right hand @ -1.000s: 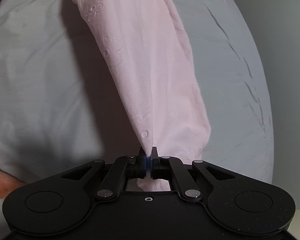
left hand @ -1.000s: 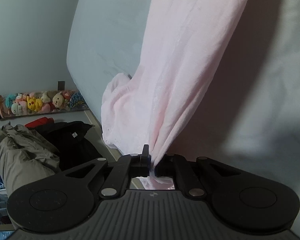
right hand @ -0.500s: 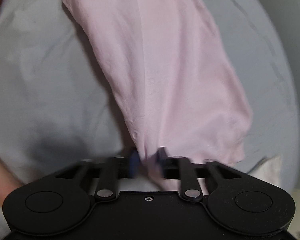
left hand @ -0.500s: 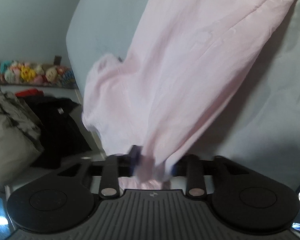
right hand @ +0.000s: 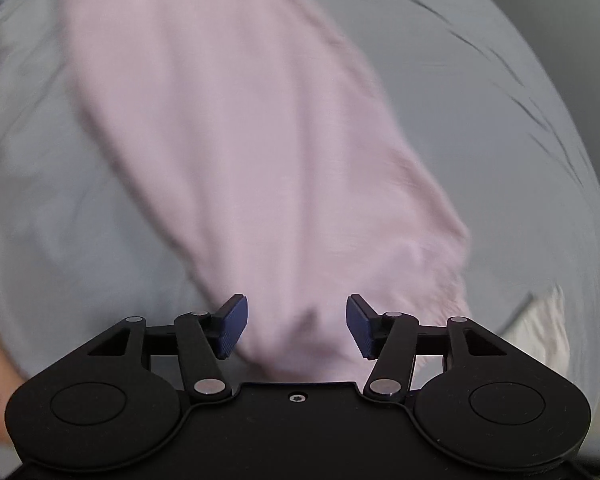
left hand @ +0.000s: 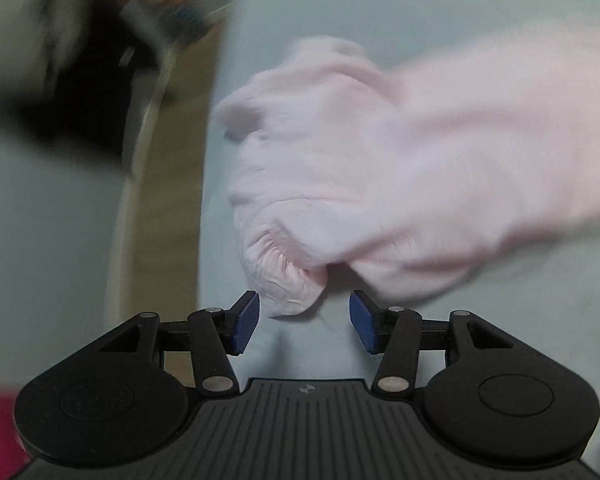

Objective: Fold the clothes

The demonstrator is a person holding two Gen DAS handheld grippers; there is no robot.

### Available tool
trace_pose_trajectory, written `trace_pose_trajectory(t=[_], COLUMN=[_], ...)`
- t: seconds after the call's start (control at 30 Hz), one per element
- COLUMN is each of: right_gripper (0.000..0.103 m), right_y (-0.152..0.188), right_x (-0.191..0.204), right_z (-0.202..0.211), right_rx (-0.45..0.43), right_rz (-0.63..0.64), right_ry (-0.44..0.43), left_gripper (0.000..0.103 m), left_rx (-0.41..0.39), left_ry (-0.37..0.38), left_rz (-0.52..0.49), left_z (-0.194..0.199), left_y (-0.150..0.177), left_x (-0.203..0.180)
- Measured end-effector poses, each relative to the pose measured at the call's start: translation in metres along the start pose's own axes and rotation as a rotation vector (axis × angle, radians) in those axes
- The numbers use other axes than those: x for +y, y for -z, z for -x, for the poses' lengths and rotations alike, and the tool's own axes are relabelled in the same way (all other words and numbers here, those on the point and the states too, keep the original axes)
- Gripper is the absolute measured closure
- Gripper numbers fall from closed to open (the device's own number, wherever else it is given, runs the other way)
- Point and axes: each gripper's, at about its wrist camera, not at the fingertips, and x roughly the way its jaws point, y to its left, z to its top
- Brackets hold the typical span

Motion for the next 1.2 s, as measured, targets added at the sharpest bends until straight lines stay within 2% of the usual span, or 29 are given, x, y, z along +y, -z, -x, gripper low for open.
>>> trace_pose_trajectory(t=[0.13,0.27,0.3,0.4,0.47,0.5,0.53,0.77,0.8,0.87,0.93,1.0,1.1,1.2], right_gripper=[0.050,0.050,0.050,0.049,0.046,0.044,0.043,0.042,0.042,0.042,0.042,0.042,0.042,0.042], right_y=[0.002,0.003,0.006,0.012,0.013,0.015,0.016,0.023,0.024,0.026,0.029,0.032,0.038,0.041], right_x=[-0.014,-0.016,-0.012,-0.007,-0.008,-0.009,-0.011,-0.006,-0.006,-0.006,-0.010,-0.014,-0.029,-0.045], right_z=[0.000,-0.011,-0.007,-0.008,-0.011,-0.012,-0.014,-0.015,-0.015,-0.017,-0.023,-0.027,-0.036,-0.040], right_rx=[0.008,-0.003,-0.010,-0.022,-0.027,-0.030,-0.031,-0.044,-0.048,-0.048,-0.035,-0.021,-0.002,-0.008], right_rz=[-0.112,-0.126,-0.129,-0.135,-0.148,-0.162,-0.171,-0.167,-0.162,-0.166,-0.181,-0.195,-0.259,-0.333], right_ry=[0.034,0.068,0.067,0.078,0.088,0.095,0.100,0.107,0.110,0.120,0.129,0.139,0.111,0.041], left_gripper=[0.054,0.052,0.048,0.045,0.044,0.044,0.044,0.044,0.044,0.053,0.076,0.087,0.092,0.093], left_rx=[0.020,0.034,0.035,0.035,0.057,0.060,0.078,0.062,0.059,0.046,0.027,0.003,-0.024,-0.072], left_ry=[0.080,0.160,0.173,0.186,0.256,0.268,0.292,0.259,0.247,0.219,0.214,0.202,0.178,0.160], left_rz=[0.232,0.441,0.501,0.647,0.807,0.828,0.892,1.063,1.067,1.059,1.026,0.973,0.916,0.863], left_z=[0.006,0.004,0.003,-0.003,-0.012,-0.014,-0.022,-0.050,-0.051,-0.051,-0.049,-0.046,-0.044,-0.031], left_y=[0.005,0.007,0.007,0.007,0.010,0.017,0.019,0.024,0.024,0.019,0.014,0.005,-0.002,-0.011], left_x=[0.014,0.019,0.020,0.025,0.031,0.033,0.033,0.040,0.041,0.039,0.035,0.025,0.015,0.002])
